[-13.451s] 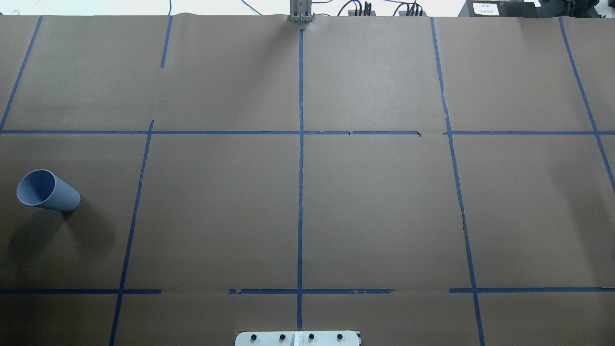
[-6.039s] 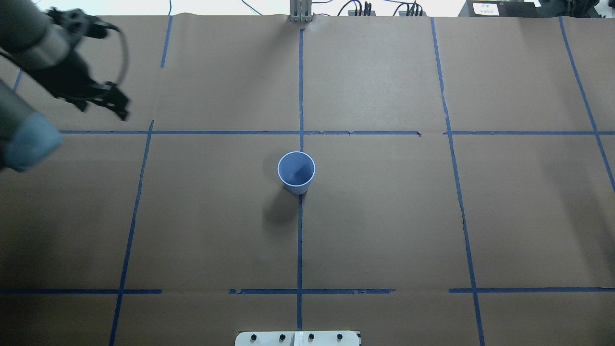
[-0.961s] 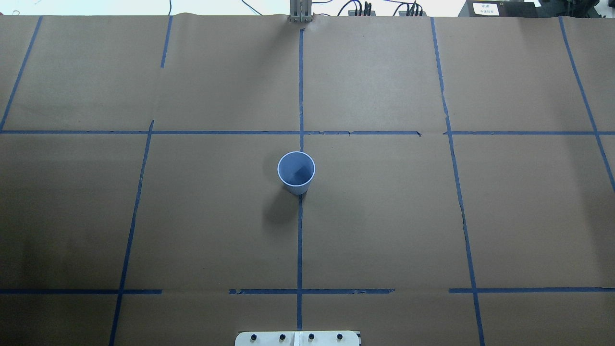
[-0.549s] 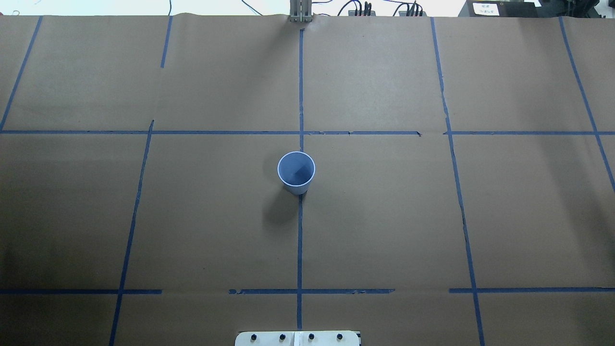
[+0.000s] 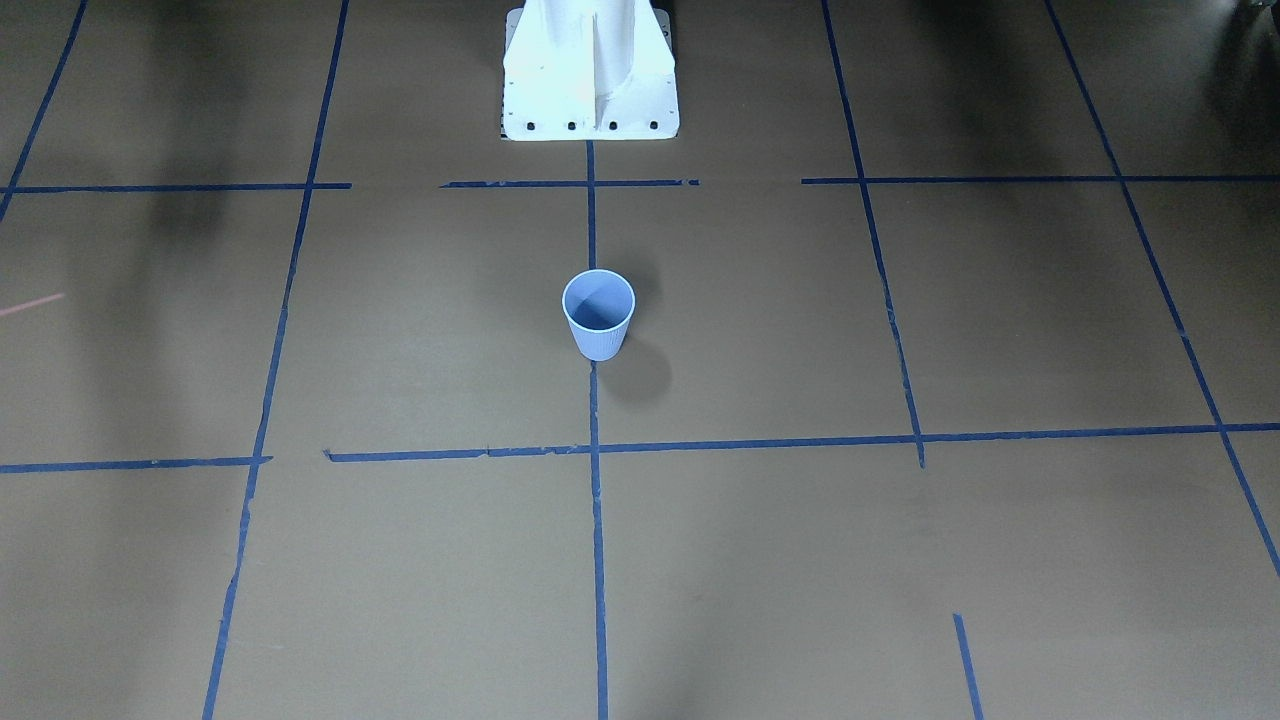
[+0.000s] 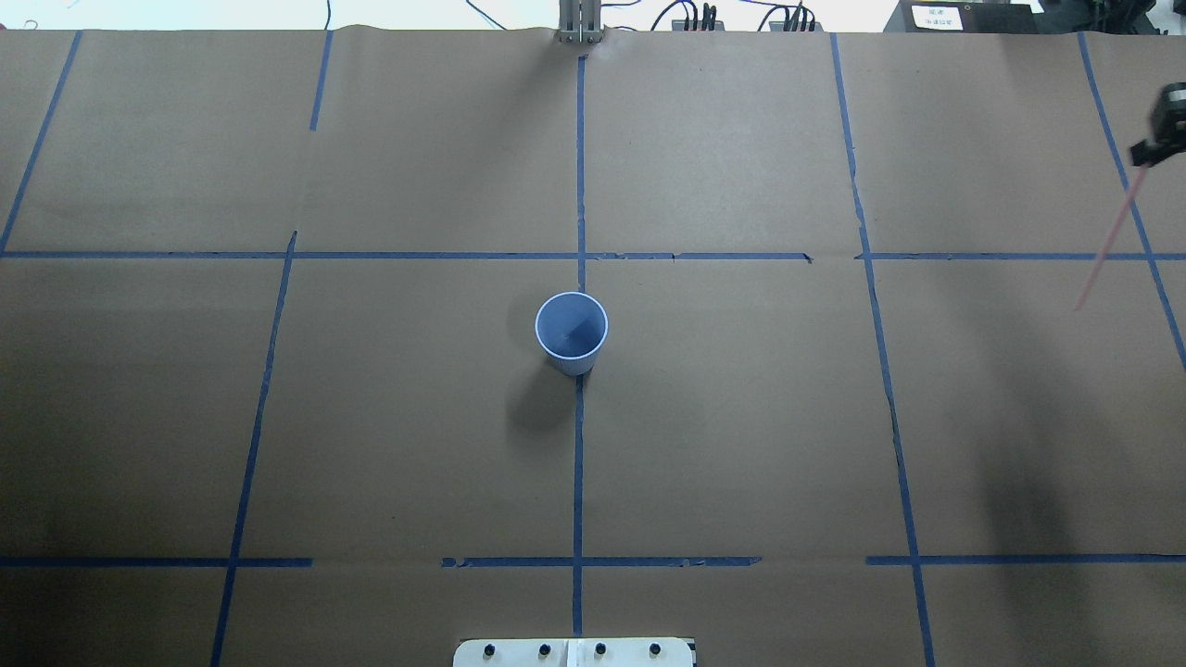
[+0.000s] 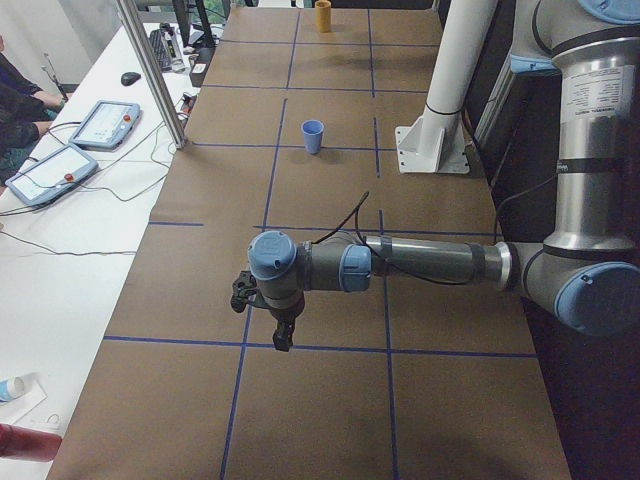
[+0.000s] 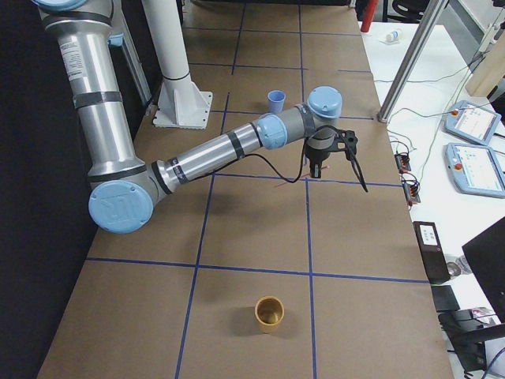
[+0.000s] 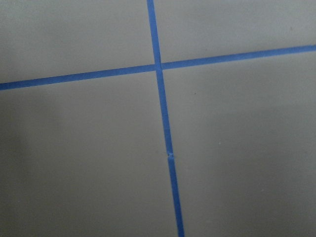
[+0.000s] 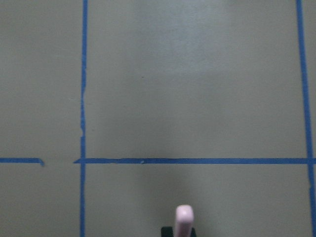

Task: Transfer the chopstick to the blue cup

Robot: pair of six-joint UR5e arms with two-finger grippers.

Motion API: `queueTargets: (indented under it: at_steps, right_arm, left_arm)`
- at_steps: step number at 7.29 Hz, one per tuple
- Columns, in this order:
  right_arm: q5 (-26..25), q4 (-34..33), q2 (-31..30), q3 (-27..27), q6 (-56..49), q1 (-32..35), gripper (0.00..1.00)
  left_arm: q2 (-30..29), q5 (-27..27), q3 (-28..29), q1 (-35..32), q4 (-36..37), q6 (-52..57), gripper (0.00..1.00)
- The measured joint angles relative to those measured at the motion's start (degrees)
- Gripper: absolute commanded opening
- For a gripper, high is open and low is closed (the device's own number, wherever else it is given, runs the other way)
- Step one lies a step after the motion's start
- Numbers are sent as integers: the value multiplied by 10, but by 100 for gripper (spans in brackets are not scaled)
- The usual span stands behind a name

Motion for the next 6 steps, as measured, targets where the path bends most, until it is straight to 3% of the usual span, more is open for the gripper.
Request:
queueTargets:
  at_steps: [3, 6]
  right_arm:
    - [-50, -5, 130, 9, 276, -136, 0]
    - [-133, -79, 279, -21, 445, -235, 0]
  left_arm:
    - [5, 4, -8, 0, -1, 3, 100]
    - [4, 2, -9, 1, -1, 3, 100]
